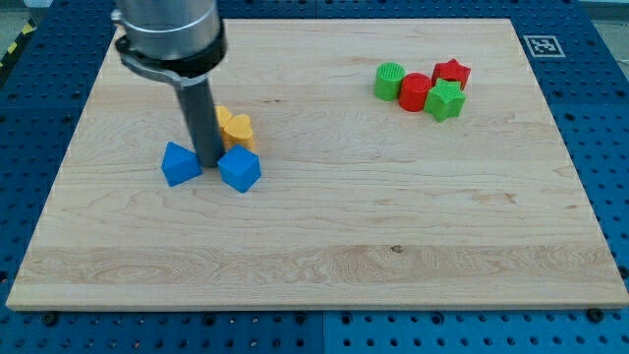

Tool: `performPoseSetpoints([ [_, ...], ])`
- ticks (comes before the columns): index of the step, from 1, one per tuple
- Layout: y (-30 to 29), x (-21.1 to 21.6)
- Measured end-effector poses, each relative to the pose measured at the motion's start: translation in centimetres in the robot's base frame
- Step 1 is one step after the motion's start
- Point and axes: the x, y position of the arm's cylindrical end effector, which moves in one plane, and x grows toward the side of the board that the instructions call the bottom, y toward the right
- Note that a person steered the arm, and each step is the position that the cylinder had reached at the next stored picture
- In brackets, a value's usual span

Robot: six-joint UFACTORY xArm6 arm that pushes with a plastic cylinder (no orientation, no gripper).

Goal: Separate yellow hexagon and yellow heart

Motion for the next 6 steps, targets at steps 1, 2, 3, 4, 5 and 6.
performPoseSetpoints([
  [1,-5.8,-0.5],
  [2,-9.3,-2.4],
  [3,-8.9,-4.5],
  [4,-7.2,-4.5],
  [5,-2.3,-4.5],
  [6,2.8,-4.5],
])
